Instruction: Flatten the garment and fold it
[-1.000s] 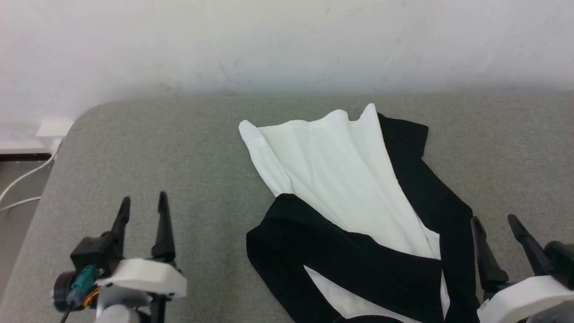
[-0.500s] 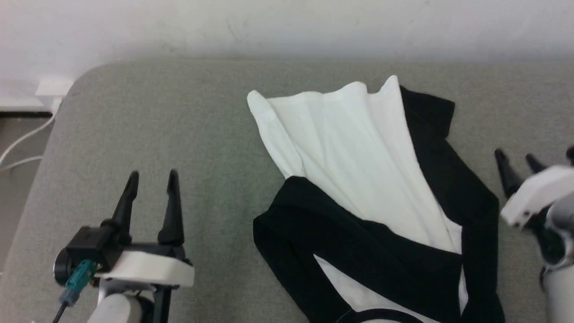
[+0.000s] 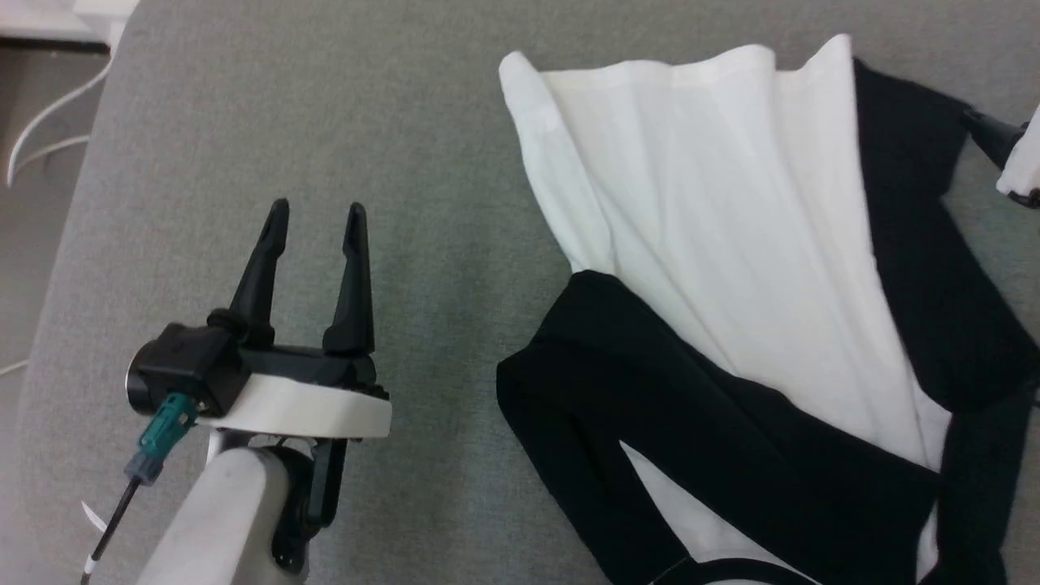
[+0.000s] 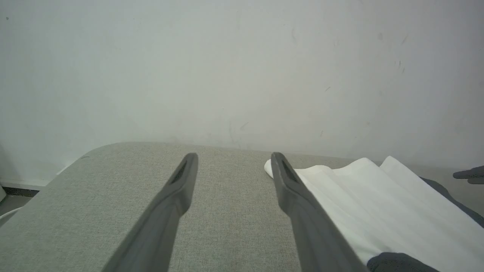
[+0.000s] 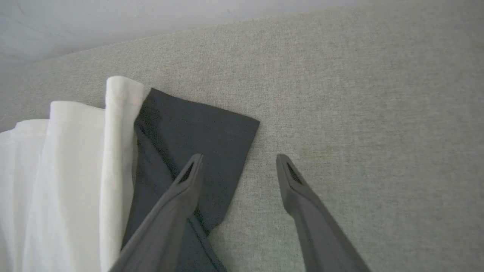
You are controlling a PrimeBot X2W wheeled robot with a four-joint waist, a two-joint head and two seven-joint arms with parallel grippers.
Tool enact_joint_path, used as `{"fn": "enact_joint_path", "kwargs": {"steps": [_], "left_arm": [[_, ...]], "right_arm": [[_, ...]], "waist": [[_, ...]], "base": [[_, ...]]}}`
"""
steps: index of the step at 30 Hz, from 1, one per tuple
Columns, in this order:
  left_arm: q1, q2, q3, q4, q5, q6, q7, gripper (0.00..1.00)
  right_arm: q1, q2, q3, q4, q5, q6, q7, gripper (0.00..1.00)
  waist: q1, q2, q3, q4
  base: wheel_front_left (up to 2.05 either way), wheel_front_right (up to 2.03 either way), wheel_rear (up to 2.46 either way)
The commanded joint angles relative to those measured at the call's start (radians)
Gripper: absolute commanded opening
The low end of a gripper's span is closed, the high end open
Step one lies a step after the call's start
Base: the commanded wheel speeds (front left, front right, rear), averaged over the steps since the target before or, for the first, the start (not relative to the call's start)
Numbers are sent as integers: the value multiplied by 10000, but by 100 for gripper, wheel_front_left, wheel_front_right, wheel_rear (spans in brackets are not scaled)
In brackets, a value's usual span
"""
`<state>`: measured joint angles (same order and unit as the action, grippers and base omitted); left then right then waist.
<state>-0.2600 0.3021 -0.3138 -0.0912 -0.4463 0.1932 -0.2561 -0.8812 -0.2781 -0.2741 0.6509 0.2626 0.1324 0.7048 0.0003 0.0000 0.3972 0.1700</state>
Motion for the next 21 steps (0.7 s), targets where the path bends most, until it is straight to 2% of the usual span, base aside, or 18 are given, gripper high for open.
{"fn": "enact_joint_path", "kwargs": {"steps": [1,6,9,11,12,13,16,21], "left_arm": [[-232,-80,-4,-4,91,-99,-47,100],[-438,-253,35,37,193,-211,-52,100],[-441,-363,130,119,286,-284,-54,100],[-389,-422,198,196,354,-317,-54,100],[-360,-455,230,231,379,-338,-55,100],[-330,-486,260,270,404,-357,-55,100],[-253,-575,348,379,465,-420,-55,100],[36,-591,494,608,583,-488,-56,100]], "right_arm": [[-276,-18,-102,203,-197,-17,298,100],[-659,57,-499,685,-591,-17,1002,100],[-610,175,-760,1148,-848,-17,1783,100],[-500,268,-914,1375,-1037,-17,2304,40],[-456,338,-990,1425,-1077,-17,2479,17],[-432,386,-1059,1432,-1100,-17,2564,0],[-415,372,-934,1023,-1218,-17,1971,0],[-380,24,-386,-2,-1230,-17,-532,0]], "waist": [[-3,0,875,655],[-3,0,1099,793],[-3,0,1077,834],[-3,0,1010,825],[-3,0,967,815],[-3,0,921,804],[-3,0,705,750],[-3,0,-130,531]], "base": [[0,0,0],[0,0,0],[0,0,0],[0,0,0],[0,0,0],[0,0,0],[0,0,0],[0,0,0]]}}
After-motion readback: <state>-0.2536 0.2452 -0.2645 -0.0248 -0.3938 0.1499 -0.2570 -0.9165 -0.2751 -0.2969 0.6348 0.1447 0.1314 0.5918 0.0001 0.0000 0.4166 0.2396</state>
